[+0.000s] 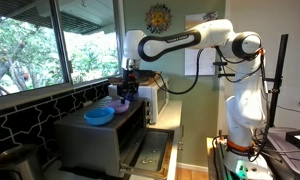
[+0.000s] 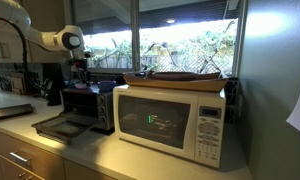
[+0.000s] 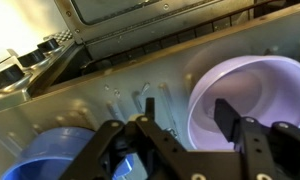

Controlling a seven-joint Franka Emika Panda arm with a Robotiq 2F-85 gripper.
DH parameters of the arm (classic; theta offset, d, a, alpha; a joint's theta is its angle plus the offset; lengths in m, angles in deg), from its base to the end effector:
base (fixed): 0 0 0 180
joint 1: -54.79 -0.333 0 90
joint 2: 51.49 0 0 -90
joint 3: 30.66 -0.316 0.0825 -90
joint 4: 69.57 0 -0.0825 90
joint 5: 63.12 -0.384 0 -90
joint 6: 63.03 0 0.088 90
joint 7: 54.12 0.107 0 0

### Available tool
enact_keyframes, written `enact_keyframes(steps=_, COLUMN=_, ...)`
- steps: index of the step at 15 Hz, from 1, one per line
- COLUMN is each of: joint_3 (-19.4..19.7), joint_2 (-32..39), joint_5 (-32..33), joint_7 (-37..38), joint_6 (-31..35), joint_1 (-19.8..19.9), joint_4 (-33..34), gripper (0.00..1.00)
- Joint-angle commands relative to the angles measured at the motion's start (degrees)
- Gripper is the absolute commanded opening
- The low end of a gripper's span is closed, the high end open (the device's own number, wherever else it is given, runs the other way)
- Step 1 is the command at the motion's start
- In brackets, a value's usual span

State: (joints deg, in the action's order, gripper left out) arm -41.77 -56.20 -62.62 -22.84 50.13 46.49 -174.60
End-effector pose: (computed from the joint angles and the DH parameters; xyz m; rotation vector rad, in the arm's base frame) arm 0.5260 0.1886 0.5814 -3.0354 0.3099 -0.3240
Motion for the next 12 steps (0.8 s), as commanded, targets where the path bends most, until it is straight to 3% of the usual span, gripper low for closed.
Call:
enact_keyframes(steps=1, joint_3=-0.01, joint_2=0.21, joint_5=-0.57, joint_7=1.15, joint_6=0.54, joint_1=-0.15, joint_4=-0.41, gripper=0.32)
enact_keyframes(steps=5, joint_3=0.05, joint_2=0.32, joint_5=-0.46, joint_7=1.24, joint_6=0.28, joint_1=-0.14, joint_4=-0.36, gripper=0.01)
enact_keyframes(steps=12, joint_3=0.22, joint_2=-0.74, joint_5=-0.45, joint_7=0.44, joint_6=-0.20, joint_1=-0.02, joint_4=0.31, gripper=0.01)
